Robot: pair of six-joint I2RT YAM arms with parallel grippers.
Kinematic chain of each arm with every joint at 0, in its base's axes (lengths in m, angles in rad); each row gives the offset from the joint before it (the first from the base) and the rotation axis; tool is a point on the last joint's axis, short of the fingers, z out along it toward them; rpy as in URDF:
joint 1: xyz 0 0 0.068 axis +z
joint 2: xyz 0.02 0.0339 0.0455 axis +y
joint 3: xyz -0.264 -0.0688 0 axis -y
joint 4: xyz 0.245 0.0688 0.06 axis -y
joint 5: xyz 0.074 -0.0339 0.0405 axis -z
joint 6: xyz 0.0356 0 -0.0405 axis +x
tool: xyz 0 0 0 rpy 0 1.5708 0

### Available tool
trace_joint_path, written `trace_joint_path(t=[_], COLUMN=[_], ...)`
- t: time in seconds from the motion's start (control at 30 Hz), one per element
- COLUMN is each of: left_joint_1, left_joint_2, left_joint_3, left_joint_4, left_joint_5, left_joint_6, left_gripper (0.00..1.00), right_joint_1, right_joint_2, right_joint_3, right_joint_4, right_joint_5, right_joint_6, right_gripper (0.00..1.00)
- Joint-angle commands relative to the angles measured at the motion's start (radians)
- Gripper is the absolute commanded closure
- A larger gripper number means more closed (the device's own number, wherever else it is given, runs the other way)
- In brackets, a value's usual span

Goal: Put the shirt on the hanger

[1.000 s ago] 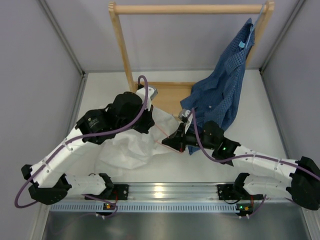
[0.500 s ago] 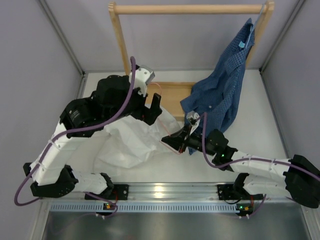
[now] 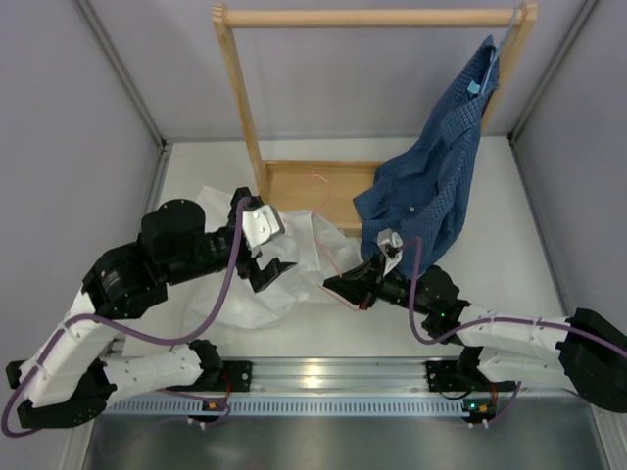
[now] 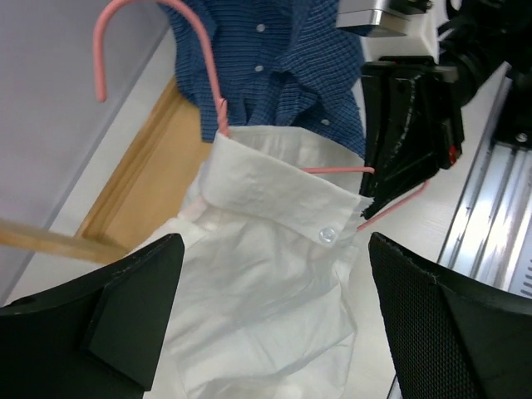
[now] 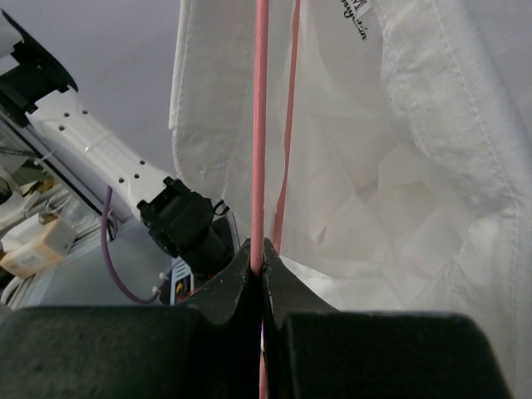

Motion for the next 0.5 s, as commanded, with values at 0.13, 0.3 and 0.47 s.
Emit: trace_joint_path(t=[0.13,0.3,0.47], left_joint_1=[-0.003,0.006,0.011], left_joint_2=[0.016,0.031,0.101], left_joint_3=[-0.021,-0.03,0.054], left_joint_4=[0.203,0.197,0.107], left_joint_5=[0.184,0.231,0.348], left_joint_6=[0.136,0.108,0.099], left_gripper=[0.02,0.02,0.04], right_joint_1=[0.015,0.015,0.015], right_joint_2=[-0.222,-0.362,-0.432], right_joint_3=[-0.013,0.0,0.018], right_joint_4=[-0.129,-0.282,-0.411], right_joint_5=[-0.138,-0.184,-0.233], right_joint_6=[-0.126,-0.178,-0.224], right_gripper=[1.0,1.0,1.0])
